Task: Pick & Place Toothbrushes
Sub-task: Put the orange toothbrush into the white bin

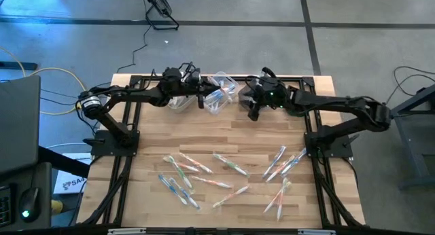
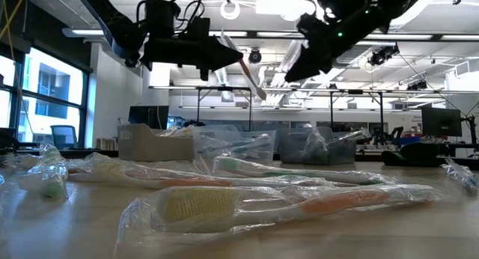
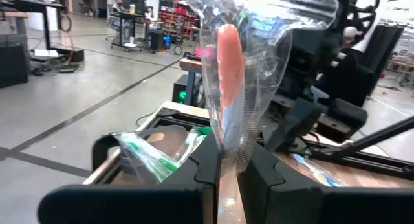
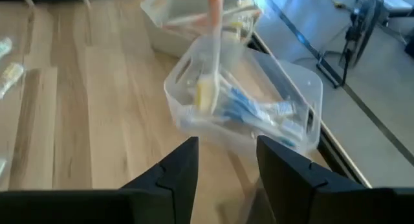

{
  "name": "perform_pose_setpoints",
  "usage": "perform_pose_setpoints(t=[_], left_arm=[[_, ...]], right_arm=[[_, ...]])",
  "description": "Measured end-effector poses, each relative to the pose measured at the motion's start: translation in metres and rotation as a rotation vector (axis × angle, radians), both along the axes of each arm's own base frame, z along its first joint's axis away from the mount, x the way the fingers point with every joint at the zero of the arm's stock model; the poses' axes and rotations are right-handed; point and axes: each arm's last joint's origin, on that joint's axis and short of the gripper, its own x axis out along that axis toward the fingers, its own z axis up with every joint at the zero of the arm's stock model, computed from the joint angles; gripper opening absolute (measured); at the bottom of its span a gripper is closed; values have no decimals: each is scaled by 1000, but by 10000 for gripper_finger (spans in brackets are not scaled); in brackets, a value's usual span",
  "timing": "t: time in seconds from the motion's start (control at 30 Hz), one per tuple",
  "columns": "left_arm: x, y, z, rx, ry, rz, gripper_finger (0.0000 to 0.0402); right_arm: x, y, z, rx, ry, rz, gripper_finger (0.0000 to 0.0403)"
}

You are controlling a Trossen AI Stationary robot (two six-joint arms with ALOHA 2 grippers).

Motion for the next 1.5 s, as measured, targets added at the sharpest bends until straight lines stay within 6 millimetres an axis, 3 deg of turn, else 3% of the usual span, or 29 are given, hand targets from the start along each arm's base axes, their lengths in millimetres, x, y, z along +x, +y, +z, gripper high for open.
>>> perform_pose_setpoints(t=[0.47,0.7,0.93,1.17,1.5], left_arm=[[-49,16,28,-83,106,129,26],[-71,3,48,-43,141,156,26],[-100,-15,61,-57,245,332,26],[-119,-22,56,-106,396,556,26],[-130,-19,36,-138,636,874,26]], right_arm=[[-11,4,-5,69,95,-51,148],[-11,4,-5,69,94,-51,148],[-11,4,-5,69,94,-51,148],[-10,3,-4,68,84,-47,148],[-9,3,-2,58,57,-47,148]])
